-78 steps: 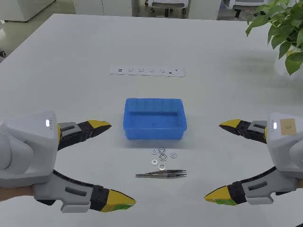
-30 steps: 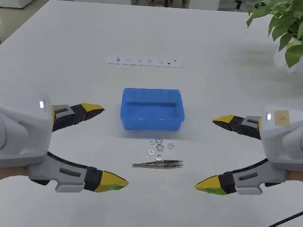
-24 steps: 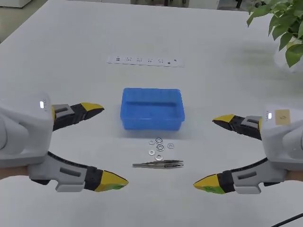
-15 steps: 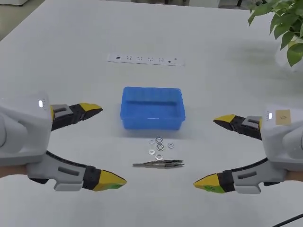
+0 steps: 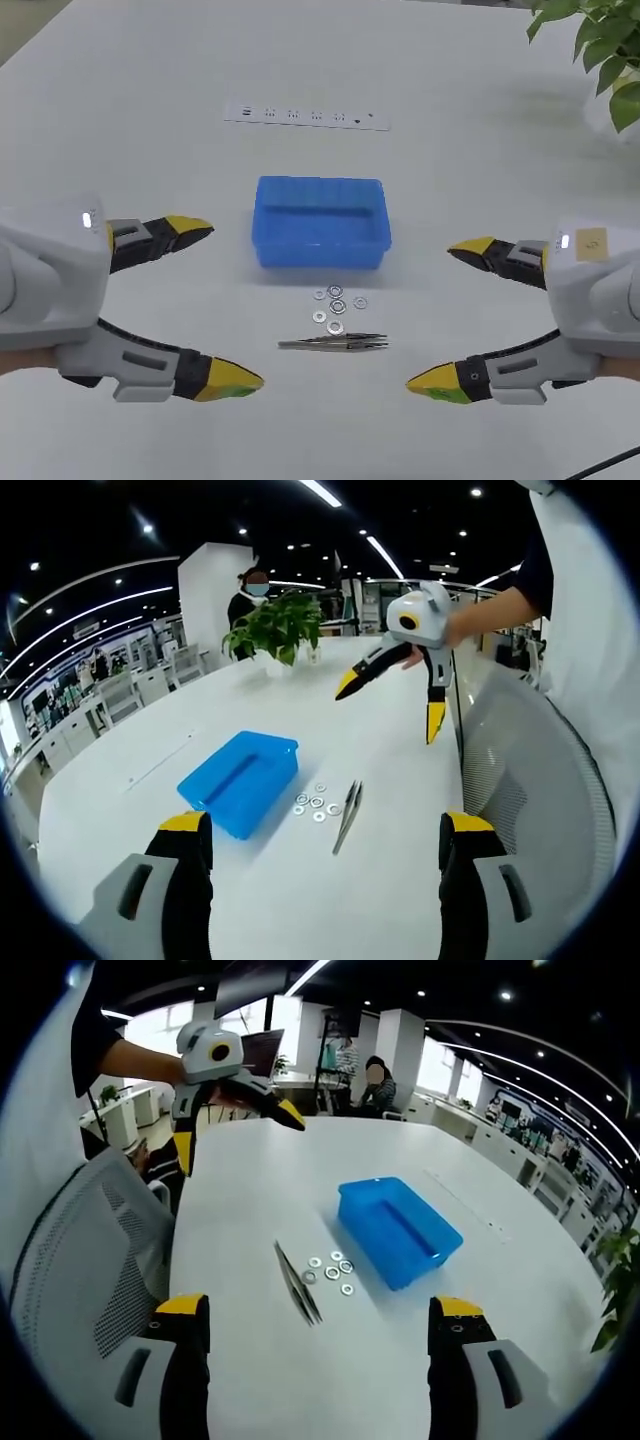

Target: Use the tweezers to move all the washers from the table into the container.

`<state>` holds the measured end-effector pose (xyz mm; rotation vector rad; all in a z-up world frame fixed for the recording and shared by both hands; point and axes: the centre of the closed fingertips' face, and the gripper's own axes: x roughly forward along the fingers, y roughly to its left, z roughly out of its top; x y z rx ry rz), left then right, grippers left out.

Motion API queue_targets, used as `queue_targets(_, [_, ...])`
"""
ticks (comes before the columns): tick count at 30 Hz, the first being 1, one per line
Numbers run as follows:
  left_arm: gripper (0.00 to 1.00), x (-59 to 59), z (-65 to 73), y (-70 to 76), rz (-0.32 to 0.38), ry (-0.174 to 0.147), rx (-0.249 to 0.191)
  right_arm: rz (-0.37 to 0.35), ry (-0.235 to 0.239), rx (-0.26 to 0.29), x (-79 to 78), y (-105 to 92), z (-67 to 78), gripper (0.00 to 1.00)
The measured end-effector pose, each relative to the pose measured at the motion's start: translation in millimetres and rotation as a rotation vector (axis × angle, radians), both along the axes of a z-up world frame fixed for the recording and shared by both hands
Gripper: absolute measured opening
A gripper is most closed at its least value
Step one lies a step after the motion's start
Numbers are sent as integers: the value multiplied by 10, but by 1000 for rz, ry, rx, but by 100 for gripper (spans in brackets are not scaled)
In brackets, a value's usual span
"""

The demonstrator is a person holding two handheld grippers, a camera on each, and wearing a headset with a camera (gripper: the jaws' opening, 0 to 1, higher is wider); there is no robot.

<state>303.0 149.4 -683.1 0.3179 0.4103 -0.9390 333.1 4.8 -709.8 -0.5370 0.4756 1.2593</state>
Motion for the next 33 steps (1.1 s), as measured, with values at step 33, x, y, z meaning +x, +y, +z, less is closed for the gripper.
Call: queue_targets(33, [76, 204, -719, -206, -82, 132, 108, 104, 105, -119, 75, 257, -522, 53])
